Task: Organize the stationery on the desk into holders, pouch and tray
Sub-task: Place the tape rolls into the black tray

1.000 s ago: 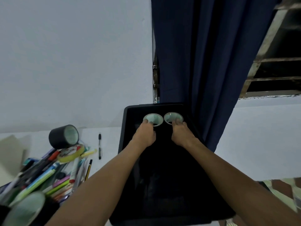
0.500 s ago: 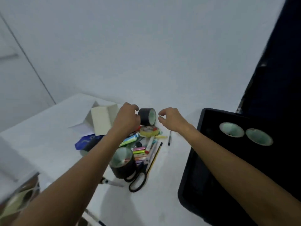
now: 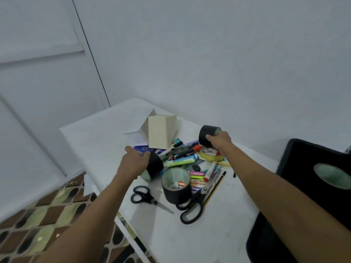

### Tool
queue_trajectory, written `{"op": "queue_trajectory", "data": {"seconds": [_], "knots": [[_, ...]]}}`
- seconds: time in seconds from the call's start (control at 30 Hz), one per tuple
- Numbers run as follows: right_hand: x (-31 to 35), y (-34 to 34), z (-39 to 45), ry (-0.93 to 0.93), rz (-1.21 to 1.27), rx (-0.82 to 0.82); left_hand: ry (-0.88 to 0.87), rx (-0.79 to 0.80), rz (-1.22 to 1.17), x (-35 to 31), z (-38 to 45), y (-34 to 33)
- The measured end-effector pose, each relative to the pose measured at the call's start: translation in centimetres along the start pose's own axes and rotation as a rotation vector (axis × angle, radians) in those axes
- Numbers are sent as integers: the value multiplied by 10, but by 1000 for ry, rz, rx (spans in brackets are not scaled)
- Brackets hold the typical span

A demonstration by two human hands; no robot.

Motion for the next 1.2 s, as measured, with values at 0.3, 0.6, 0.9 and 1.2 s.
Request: {"op": "queue_trajectory", "data": {"seconds": [0.3,0.6,0.9,1.2], "knots": [[12,10,-5,78,12,-85,-79,-78,-318,-11,-12,7],[27,121,-66,327,-89,-259,-615,52,-63,-162,-57,-9],[-101,253,-147,131,-315,-495,-1181,301,77,-285,-195,-140],[-206,279,-241,-122,-539,-545,-1397,573,307,-266,-298,-251]]}}
Point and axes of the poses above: each hand's wrist, its own z-axis towards the middle knuckle, its own y-axis out of the back of the hand, x = y × z, the point moved 7 cm from there along z, towards the middle knuckle, and after that the axes turned 7 degrees about -z, right-handed, at the moved point
